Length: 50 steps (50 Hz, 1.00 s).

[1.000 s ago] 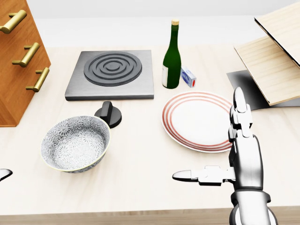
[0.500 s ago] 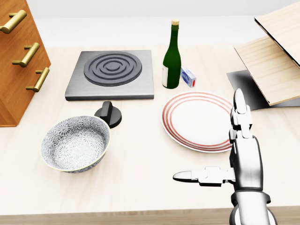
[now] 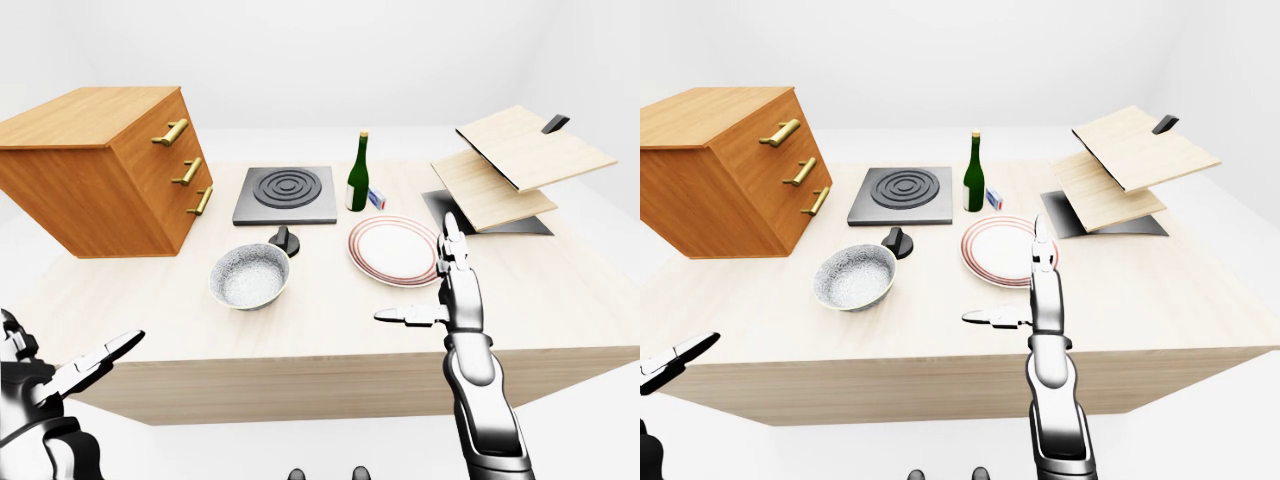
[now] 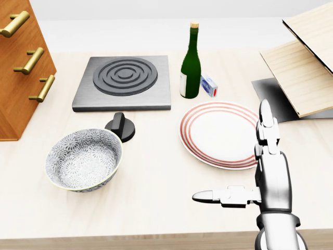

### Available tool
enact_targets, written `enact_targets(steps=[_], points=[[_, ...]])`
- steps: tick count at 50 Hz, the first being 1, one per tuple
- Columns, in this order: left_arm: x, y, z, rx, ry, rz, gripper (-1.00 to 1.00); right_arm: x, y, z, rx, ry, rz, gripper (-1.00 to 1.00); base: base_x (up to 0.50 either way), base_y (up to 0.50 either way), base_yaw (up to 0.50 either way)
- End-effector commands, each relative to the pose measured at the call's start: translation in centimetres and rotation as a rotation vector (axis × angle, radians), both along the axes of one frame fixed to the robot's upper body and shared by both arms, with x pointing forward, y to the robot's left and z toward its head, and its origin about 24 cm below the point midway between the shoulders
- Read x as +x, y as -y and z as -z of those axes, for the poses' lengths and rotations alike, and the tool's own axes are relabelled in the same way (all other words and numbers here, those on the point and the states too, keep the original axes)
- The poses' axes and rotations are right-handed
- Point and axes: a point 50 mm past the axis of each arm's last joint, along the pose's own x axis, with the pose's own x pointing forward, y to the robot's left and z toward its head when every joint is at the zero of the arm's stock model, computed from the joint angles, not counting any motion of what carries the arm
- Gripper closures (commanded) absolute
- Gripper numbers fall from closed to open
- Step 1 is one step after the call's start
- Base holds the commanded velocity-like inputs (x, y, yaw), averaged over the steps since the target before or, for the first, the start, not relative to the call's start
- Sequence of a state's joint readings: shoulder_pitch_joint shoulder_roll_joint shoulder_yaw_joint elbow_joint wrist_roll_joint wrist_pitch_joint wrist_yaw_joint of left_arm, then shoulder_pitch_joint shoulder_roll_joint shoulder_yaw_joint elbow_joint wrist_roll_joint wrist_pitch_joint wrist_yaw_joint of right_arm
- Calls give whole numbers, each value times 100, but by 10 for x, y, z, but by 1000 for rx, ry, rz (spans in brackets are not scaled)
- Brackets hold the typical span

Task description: Pick up the akita bowl and put it on the plate.

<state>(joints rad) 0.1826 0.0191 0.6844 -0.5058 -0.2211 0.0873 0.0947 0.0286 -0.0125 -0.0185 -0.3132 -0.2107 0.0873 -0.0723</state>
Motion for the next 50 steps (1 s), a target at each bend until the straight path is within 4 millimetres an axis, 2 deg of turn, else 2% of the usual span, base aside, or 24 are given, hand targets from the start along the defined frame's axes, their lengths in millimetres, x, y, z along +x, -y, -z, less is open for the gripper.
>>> enact_targets(steps=[1, 22, 50], points=[[-9, -12, 12, -42, -39, -52, -100, 1, 1, 2, -1, -9, 3, -100, 0, 0, 0], [-27, -34, 32, -80, -88, -126, -100, 1, 1, 4, 1, -18, 5, -100, 0, 0, 0], [-28, -34, 36, -87, -94, -133, -100, 0, -1, 1, -4, -6, -5, -100, 0, 0, 0]])
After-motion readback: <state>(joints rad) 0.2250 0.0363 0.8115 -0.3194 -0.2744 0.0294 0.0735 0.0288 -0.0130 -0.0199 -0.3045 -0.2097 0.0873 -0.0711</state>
